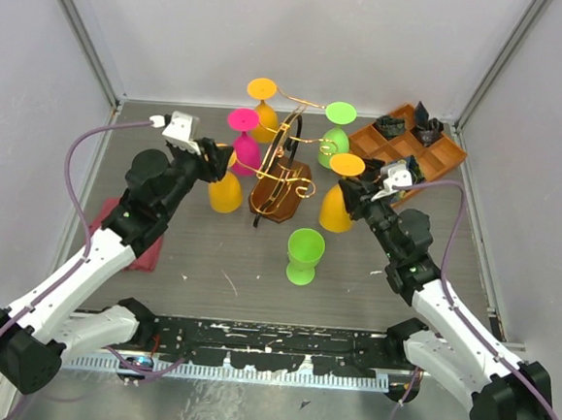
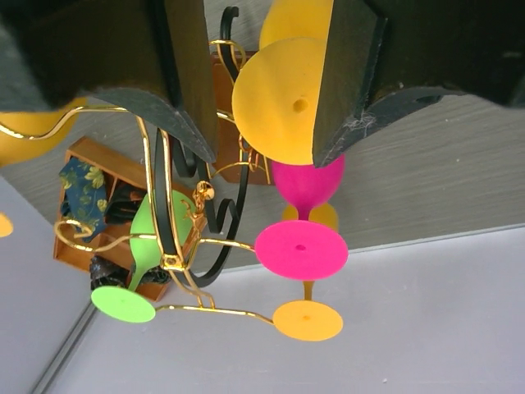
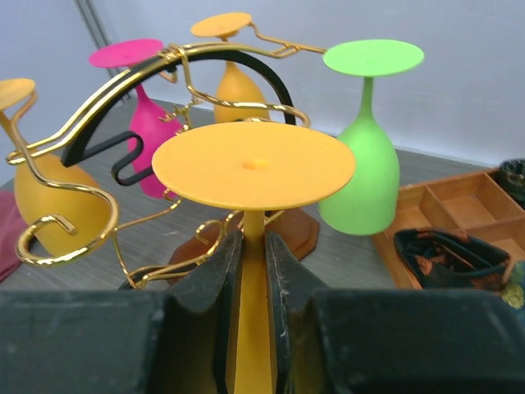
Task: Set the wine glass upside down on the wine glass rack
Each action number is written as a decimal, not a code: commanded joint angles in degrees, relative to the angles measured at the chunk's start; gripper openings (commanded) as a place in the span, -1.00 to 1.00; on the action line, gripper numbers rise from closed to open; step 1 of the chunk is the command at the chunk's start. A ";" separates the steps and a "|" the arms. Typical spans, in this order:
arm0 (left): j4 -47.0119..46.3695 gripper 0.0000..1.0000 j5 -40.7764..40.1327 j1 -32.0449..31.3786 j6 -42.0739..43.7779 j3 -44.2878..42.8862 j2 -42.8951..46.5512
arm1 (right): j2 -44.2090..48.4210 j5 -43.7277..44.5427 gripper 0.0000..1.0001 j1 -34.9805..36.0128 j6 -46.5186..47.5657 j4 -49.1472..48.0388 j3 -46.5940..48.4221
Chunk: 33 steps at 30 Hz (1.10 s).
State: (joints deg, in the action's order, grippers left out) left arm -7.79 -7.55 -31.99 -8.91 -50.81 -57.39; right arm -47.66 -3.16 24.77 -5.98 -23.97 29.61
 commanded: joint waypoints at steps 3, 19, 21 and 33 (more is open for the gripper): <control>6.69 0.22 -0.21 0.92 -1.88 -5.19 1.80 | -4.10 -3.60 -0.98 2.25 3.45 -16.89 -0.13; 7.79 0.72 -5.12 1.01 0.12 -3.80 4.43 | -16.83 2.59 -0.98 7.69 7.14 -27.01 1.63; 7.88 0.85 -5.40 1.10 0.26 -3.76 4.64 | -17.93 3.15 -0.98 7.82 7.27 -28.78 1.87; 8.06 0.96 -6.29 1.01 1.02 -3.29 4.77 | -24.55 7.36 -0.98 8.36 7.61 -31.71 5.38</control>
State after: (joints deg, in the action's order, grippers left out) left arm 0.47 -12.99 -31.20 -8.60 -54.70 -53.32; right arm -71.24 1.06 32.88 1.02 -49.84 31.81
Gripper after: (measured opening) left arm 0.983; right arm 0.205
